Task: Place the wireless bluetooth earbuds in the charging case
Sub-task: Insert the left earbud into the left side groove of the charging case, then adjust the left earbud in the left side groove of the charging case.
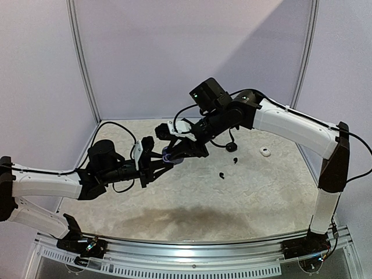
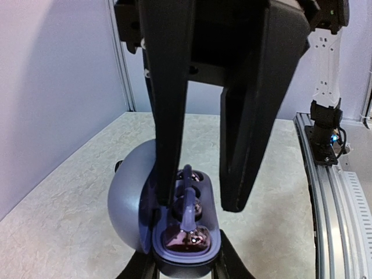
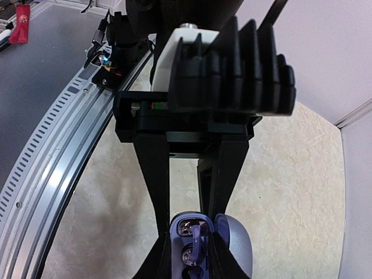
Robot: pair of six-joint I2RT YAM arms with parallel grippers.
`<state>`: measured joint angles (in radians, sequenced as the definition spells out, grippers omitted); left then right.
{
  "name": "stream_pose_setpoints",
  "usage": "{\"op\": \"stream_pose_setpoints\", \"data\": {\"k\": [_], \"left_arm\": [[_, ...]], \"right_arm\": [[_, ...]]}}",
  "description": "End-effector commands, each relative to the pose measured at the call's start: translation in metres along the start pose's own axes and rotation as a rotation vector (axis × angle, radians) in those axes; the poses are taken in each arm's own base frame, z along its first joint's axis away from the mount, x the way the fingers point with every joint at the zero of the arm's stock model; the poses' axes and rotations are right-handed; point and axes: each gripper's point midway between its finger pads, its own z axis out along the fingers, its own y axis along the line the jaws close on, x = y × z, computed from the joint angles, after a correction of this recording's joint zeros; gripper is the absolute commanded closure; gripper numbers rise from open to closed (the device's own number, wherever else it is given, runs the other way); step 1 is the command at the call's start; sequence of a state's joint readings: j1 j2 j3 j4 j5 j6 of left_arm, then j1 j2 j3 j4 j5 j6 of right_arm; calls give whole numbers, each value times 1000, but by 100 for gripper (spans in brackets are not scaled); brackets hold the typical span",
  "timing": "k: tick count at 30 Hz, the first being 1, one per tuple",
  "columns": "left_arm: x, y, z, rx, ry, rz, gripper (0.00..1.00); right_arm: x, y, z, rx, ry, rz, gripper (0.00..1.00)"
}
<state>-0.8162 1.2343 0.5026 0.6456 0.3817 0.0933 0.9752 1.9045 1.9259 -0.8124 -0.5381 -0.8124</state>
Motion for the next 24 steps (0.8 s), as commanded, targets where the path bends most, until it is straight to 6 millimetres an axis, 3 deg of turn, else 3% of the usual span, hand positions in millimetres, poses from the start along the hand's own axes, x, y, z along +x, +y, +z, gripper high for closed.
{"op": "stream_pose_setpoints", "data": {"k": [1,7,17,24], "left_arm": [[-7,-10,-2,35,-25,11,100],[-9,-7,-2,16,-33,13,100],[-26,2,-7,-45,-112,42,100],[-31,0,-6,-35,-131,75,100]], "right_arm": [[-16,-3,-11,25,-44,-29,80],[-5,4,-6,-7,-14,-28,92],[16,6,4,-29,-19,2,98],[12,1,10,-22,-70,-1,99]]}}
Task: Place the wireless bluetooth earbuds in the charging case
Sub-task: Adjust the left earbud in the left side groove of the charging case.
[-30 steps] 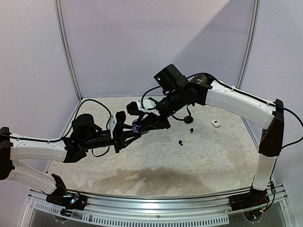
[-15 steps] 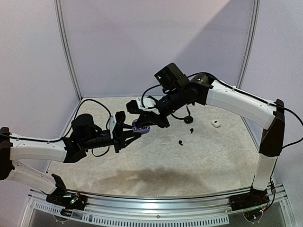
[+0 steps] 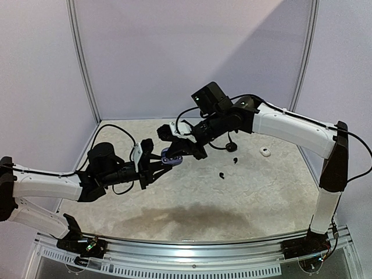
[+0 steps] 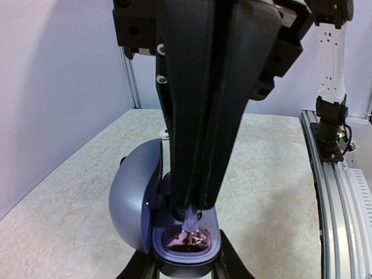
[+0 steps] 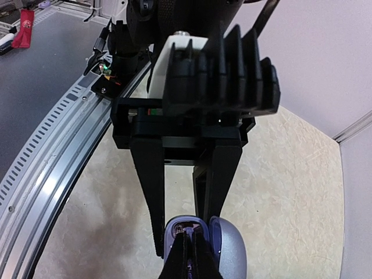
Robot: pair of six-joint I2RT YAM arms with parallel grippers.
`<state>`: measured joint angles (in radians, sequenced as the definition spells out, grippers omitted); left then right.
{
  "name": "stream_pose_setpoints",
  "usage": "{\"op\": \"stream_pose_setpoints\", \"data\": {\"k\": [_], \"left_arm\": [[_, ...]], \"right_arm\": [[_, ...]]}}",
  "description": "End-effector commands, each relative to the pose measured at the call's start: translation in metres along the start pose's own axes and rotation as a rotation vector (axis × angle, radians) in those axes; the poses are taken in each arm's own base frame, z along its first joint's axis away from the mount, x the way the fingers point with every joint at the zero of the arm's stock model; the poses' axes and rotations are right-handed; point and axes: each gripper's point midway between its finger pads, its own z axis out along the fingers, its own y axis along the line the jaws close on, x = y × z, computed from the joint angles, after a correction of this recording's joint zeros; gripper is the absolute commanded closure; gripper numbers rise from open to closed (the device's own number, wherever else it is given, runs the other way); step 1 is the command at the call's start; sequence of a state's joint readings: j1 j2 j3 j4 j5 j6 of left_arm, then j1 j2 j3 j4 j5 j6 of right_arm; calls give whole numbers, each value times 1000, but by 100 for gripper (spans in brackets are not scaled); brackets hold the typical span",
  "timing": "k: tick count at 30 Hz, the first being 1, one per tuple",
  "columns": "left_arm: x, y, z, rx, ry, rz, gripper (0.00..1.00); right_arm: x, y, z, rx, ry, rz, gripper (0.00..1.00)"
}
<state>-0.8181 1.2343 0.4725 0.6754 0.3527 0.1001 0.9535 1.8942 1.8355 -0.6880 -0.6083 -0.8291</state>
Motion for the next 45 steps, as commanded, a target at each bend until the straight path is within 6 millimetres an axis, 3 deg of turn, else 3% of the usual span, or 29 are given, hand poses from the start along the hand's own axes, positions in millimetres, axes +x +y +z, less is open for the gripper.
{"op": "stream_pose_setpoints", "data": {"k": [1,12,19,24,30,37,45], "left_arm": [[-40,0,-4,-16,-139,68,100],[-47,4,-6,-45,-165,87,100],[-46,4,-8,-50,-165,85,100],[-44,3,-7,-39,-156,78,100],[-39,4,-6,-38,-135,22,100],[-33,1,-5,-18,-107,-32,100],[-32,1,-5,-16,-102,-45,100]], "right_arm": [[7,5,3,-24,-6,28,99],[20,10,13,-34,-14,71,95],[32,6,7,-2,4,89,85],[25,1,1,22,-1,75,82],[12,-6,-13,65,-11,56,68],[-17,-15,-41,138,-74,9,64],[-45,-10,-67,134,-168,-10,62]]}}
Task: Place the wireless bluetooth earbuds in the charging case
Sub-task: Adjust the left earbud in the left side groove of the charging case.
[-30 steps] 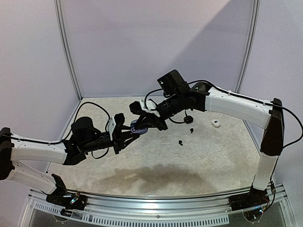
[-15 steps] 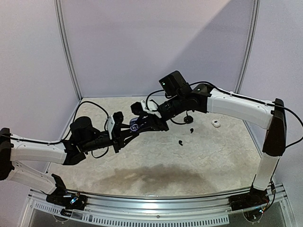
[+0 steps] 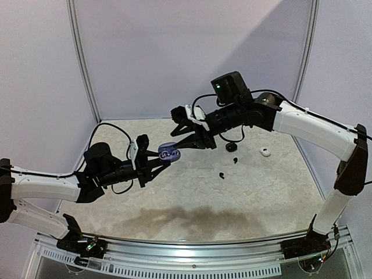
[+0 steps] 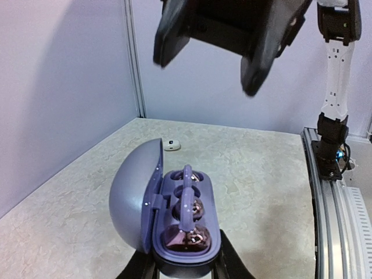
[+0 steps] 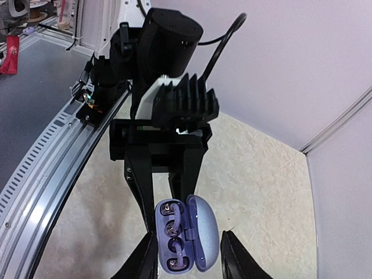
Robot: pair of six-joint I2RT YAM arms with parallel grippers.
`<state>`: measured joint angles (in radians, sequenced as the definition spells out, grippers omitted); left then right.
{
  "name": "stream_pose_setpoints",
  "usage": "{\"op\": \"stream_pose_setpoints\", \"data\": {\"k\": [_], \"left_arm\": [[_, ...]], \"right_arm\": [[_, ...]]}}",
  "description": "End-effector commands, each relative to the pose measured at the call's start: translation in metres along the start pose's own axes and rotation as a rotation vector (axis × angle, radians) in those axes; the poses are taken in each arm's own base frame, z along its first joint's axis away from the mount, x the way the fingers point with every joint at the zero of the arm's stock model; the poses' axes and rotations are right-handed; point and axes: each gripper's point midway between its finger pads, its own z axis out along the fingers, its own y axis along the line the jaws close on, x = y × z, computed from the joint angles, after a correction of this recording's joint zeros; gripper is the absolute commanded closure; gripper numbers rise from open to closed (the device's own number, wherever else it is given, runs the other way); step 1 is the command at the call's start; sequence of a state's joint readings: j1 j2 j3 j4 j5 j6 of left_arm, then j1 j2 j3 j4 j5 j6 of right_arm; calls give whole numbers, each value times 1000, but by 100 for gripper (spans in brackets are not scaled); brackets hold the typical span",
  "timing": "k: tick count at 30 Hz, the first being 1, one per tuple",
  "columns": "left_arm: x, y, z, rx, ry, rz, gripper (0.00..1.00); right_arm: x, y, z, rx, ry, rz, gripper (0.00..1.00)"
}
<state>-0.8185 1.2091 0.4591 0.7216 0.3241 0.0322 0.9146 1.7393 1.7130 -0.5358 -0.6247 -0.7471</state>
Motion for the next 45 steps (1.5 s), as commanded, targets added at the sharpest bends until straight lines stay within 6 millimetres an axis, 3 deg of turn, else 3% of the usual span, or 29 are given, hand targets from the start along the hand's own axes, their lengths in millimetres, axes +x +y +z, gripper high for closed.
{"op": "stream_pose_setpoints", "data": {"k": [1,5,9,14,22,30,45], "left_arm": [[-18,-5,0,18,-51,3,100],[-16,-7,1,33,-42,3,100],[-9,-16,2,89,-9,22,100],[0,-26,4,157,33,70,100],[2,-30,8,193,52,102,100],[2,-33,10,203,52,109,100],[1,-31,11,192,49,120,100]], "right_arm": [[-23,1,-20,1,-70,1,64],[-26,8,-21,-40,-84,9,77],[-23,13,-8,-75,-20,33,78],[6,25,17,-105,104,52,78],[9,46,26,-116,188,21,77],[14,43,26,-85,210,42,75],[29,39,35,-75,266,30,81]]}}
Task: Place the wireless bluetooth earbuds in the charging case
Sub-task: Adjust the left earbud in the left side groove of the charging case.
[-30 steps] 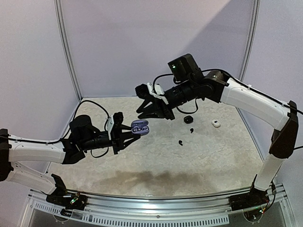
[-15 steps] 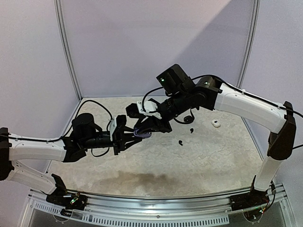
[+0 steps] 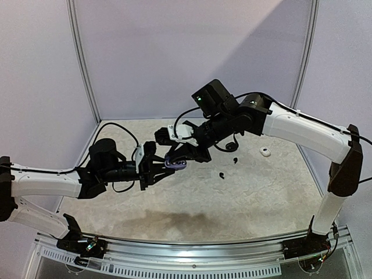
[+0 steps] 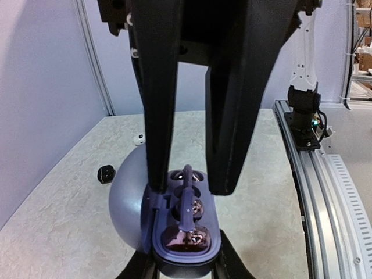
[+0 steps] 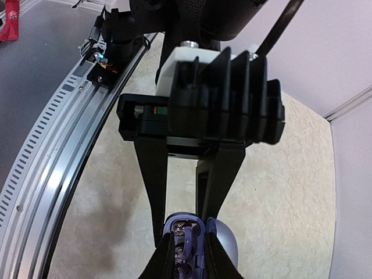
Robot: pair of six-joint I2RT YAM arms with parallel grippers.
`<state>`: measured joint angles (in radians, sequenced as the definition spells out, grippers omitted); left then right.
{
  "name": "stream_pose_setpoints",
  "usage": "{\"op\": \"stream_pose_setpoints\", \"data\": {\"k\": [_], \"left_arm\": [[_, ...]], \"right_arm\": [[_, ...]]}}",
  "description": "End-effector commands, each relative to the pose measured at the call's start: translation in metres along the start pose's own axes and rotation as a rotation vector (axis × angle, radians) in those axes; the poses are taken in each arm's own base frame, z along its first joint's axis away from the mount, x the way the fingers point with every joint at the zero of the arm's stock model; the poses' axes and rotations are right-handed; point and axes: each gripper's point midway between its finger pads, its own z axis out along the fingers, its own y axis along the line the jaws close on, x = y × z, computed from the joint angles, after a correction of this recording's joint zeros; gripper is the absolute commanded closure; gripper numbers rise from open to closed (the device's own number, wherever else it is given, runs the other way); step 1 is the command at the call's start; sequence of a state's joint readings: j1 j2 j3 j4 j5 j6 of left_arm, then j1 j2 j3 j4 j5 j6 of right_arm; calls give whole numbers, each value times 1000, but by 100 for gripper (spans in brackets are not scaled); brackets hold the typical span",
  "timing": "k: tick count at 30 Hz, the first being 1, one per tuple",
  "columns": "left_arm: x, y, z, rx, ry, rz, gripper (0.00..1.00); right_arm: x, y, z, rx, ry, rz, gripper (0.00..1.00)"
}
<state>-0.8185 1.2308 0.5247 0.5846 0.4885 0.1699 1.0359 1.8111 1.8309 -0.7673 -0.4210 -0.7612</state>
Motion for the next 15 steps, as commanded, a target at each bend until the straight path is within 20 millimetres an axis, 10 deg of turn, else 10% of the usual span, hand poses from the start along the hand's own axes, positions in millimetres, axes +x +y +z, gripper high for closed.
{"op": "stream_pose_setpoints", "data": {"k": [1,15], "left_arm": [[-7,-3,5,16,-11,20,100],[-6,-2,4,7,-11,19,100]], "right_arm": [[14,2,12,-20,51,16,81],[20,0,16,-12,74,8,92]]}}
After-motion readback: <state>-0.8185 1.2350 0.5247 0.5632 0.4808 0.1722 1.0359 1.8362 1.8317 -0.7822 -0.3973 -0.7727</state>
